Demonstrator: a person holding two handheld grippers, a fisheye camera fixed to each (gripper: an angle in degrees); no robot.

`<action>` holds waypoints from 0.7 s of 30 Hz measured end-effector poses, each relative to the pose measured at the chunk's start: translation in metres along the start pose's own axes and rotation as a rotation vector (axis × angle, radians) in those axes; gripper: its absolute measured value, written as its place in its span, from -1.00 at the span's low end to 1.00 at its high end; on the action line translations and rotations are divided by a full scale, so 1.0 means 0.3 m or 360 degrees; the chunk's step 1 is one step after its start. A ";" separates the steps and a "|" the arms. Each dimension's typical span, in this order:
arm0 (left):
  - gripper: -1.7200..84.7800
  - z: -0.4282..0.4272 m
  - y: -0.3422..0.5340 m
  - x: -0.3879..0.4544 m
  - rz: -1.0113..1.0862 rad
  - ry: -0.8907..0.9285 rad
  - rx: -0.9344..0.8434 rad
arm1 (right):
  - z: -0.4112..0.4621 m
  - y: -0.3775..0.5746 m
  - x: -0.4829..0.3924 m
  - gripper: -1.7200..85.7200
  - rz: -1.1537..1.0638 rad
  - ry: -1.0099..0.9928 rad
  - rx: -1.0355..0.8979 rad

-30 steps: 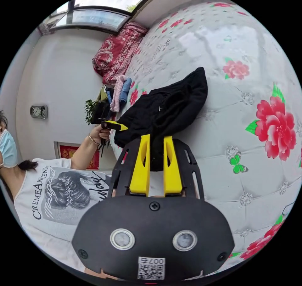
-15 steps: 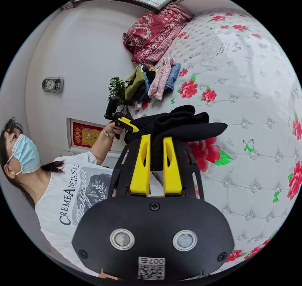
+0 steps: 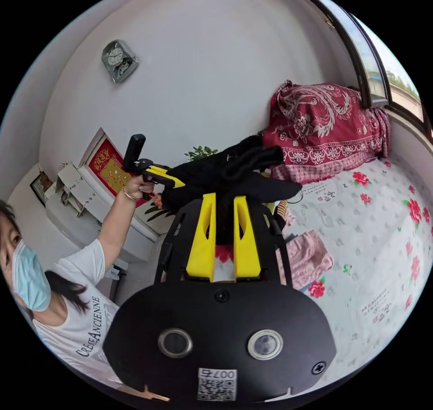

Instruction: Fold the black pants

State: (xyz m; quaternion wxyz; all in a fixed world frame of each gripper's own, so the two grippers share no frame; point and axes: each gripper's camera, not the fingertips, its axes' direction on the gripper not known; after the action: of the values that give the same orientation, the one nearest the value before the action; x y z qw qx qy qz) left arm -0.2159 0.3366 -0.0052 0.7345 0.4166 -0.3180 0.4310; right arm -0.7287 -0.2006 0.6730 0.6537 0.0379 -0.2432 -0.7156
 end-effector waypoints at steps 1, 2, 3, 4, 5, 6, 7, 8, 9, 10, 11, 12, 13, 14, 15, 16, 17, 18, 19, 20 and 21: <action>-0.95 0.008 0.009 -0.041 -0.0038 -0.0019 -0.0005 | 0.062 -0.027 0.021 -0.82 0.0026 -0.0006 0.0001; -0.94 0.045 0.034 -0.125 -0.0118 -0.0048 -0.0018 | 0.196 -0.066 0.072 -0.82 0.0085 -0.0030 -0.0021; -0.93 0.110 0.069 -0.216 -0.0216 -0.0034 -0.0050 | 0.340 -0.082 0.134 -0.82 0.0185 -0.0061 -0.0076; -0.92 0.150 0.090 -0.263 -0.0271 -0.0026 -0.0073 | 0.413 -0.081 0.165 -0.82 0.0235 -0.0073 -0.0107; -0.91 0.243 0.144 -0.354 -0.0403 -0.0007 -0.0125 | 0.564 -0.063 0.227 -0.82 0.0336 -0.0095 -0.0175; -0.89 0.343 0.207 -0.429 -0.0510 0.0020 -0.0184 | 0.708 -0.029 0.282 -0.82 0.0438 -0.0127 -0.0275; -0.88 0.391 0.239 -0.455 -0.0545 0.0021 -0.0219 | 0.774 -0.008 0.301 -0.82 0.0475 -0.0121 -0.0337; -0.87 0.470 0.302 -0.487 -0.0598 0.0015 -0.0252 | 0.880 0.038 0.320 -0.83 0.0502 -0.0077 -0.0429; -0.86 0.513 0.358 -0.496 -0.0610 0.0024 -0.0214 | 0.935 0.081 0.319 -0.83 0.0484 -0.0048 -0.0433; -0.85 0.520 0.383 -0.493 -0.0601 0.0025 -0.0173 | 0.940 0.100 0.314 -0.83 0.0453 -0.0052 -0.0386; -0.84 0.515 0.429 -0.482 -0.0582 0.0034 -0.0077 | 0.926 0.131 0.307 -0.84 0.0422 -0.0099 -0.0282; -0.82 0.497 0.476 -0.461 -0.0553 0.0028 0.0008 | 0.900 0.155 0.307 -0.84 0.0426 -0.0155 -0.0246; -0.82 0.485 0.500 -0.445 -0.0538 -0.0005 0.0044 | 0.883 0.164 0.303 -0.84 0.0424 -0.0167 -0.0240; -0.81 0.460 0.552 -0.404 -0.0507 -0.0108 0.0102 | 0.833 0.186 0.281 -0.84 0.0374 -0.0146 -0.0203; -0.81 0.433 0.611 -0.353 -0.0490 -0.0253 0.0147 | 0.771 0.215 0.245 -0.84 0.0309 -0.0064 -0.0160; -0.81 0.420 0.642 -0.323 -0.0492 -0.0338 0.0162 | 0.738 0.233 0.222 -0.84 0.0275 -0.0018 -0.0147; -0.81 0.394 0.711 -0.249 -0.0499 -0.0523 0.0228 | 0.669 0.279 0.169 -0.84 0.0207 0.0065 -0.0124; -0.83 0.377 0.783 -0.155 -0.0472 -0.0672 0.0343 | 0.593 0.338 0.104 -0.84 0.0146 0.0158 -0.0084; -0.83 0.379 0.817 -0.105 -0.0453 -0.0721 0.0398 | 0.551 0.373 0.067 -0.84 0.0120 0.0216 -0.0043; -0.84 0.400 0.880 0.001 -0.0402 -0.0778 0.0498 | 0.464 0.452 -0.016 -0.84 0.0069 0.0346 0.0038; -0.85 0.446 0.929 0.102 -0.0342 -0.0784 0.0574 | 0.380 0.535 -0.109 -0.84 0.0016 0.0496 0.0113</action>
State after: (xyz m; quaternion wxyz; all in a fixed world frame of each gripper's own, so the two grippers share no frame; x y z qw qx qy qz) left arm -0.4677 0.3079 0.1745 0.5911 0.6630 -0.3588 0.2867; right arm -0.6193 -0.1397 0.8284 0.6853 0.1703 -0.1642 -0.6887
